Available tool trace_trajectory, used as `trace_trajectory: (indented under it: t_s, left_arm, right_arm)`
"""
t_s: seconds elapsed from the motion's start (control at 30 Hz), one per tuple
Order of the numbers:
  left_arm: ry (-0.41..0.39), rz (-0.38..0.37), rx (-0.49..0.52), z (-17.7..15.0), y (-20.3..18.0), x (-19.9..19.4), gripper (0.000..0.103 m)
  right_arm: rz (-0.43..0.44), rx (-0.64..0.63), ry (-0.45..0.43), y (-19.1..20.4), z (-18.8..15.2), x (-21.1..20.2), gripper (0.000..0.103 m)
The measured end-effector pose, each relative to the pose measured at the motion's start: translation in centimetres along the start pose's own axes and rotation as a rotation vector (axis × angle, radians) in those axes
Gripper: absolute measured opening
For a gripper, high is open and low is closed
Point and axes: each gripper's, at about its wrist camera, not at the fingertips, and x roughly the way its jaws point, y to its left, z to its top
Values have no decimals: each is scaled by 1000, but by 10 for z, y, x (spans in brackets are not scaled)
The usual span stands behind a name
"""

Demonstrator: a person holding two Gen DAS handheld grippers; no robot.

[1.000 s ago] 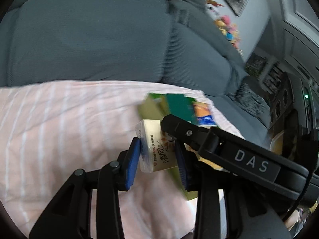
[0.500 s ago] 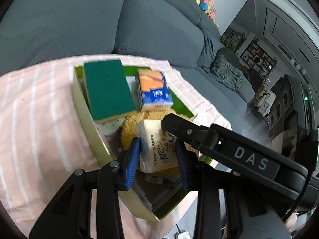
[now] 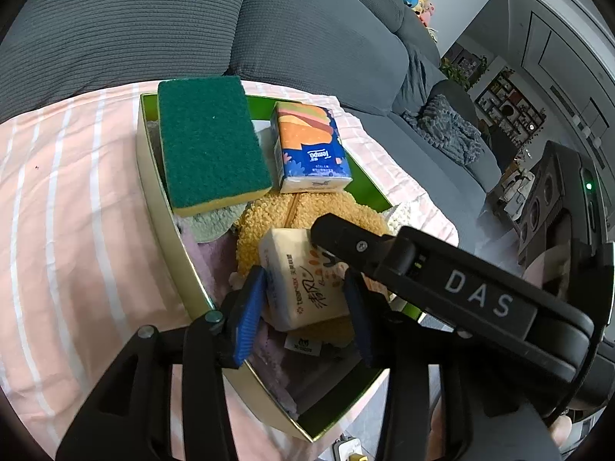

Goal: Organize soft objects

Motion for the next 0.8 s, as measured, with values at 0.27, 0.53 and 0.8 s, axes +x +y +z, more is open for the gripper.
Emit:
trace_trajectory:
  t_s: [0.27,0.53,0.8]
  left_arm:
    - [-25,3,48,-2,-10,-19,70]
    - [-127,79,203,-7,-39,-57,85]
    - [-187,113,261,-10,-47,-79,101]
  right_arm:
    - [1,-31,-74,10,-3,-26,71]
    - [-34,-94,-240,22,-7,-79,86]
    - [-127,-111,-337,23,-11,-110,87]
